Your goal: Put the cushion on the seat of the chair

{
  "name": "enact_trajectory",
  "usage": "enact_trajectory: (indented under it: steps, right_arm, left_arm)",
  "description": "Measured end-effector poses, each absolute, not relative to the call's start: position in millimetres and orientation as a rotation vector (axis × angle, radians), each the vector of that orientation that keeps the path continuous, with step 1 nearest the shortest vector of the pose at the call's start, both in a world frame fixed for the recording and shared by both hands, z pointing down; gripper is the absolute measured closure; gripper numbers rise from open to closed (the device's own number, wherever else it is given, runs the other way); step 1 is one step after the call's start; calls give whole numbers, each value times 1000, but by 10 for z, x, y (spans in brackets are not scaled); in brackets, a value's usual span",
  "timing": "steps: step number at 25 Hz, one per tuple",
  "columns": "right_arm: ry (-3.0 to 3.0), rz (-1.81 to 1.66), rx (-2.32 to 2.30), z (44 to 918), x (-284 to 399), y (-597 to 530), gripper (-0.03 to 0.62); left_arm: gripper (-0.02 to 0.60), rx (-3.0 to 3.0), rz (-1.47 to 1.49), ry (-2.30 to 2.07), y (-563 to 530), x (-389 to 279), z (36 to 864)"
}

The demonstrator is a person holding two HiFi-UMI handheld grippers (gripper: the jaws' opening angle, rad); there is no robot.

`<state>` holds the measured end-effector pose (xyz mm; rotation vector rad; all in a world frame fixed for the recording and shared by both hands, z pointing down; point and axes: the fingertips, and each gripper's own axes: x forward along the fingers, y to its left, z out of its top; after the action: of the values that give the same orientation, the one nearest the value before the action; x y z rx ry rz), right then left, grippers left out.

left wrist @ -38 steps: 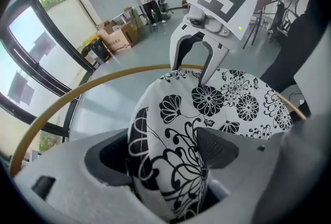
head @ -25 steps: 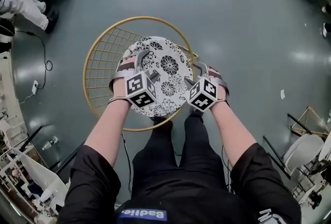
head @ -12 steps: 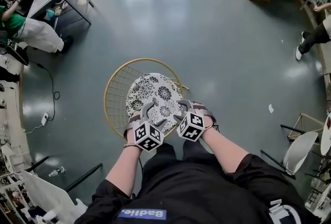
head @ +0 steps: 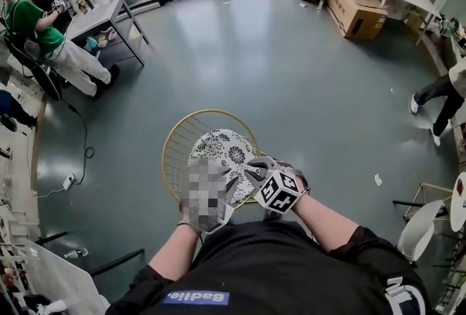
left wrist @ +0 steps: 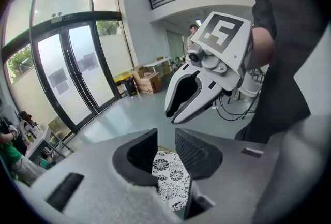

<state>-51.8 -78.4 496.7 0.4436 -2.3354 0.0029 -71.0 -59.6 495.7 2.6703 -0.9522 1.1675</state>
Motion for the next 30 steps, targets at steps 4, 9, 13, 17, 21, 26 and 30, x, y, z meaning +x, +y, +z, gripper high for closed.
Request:
enact_trajectory:
  steps: [4,9,13,17,21,26,30]
  right_arm:
    - [-2434,67,483,4591,-629,-689,528]
    - [-2525,176,489,4342,-743,-552,539]
    - [-2574,187,502,4186,-699,-535,546]
    - [-2590,193,515,4148,-661,-523,551]
    - [-2627,222,503,4112,-767,-452,553]
    - [-2692,269,477,4052,-859,-352,556]
    - [-2706,289,456,4045,-925,-281,557]
  left_arm:
    - [536,2724,1058,-957,-478,-667,4671]
    - [565,2742,950,-963,-395,-748,4391]
    - [565,2751,775,-1010,-412,-730,4076]
    - [565,2713,567,-1048,-392,-733,3901]
    - [565,2690,482,-1128,-359,-902,3842]
    - [565,2705,417,-1200,-324,-979,3737]
    - [565,2698,424,-1190,-255,-996,3763]
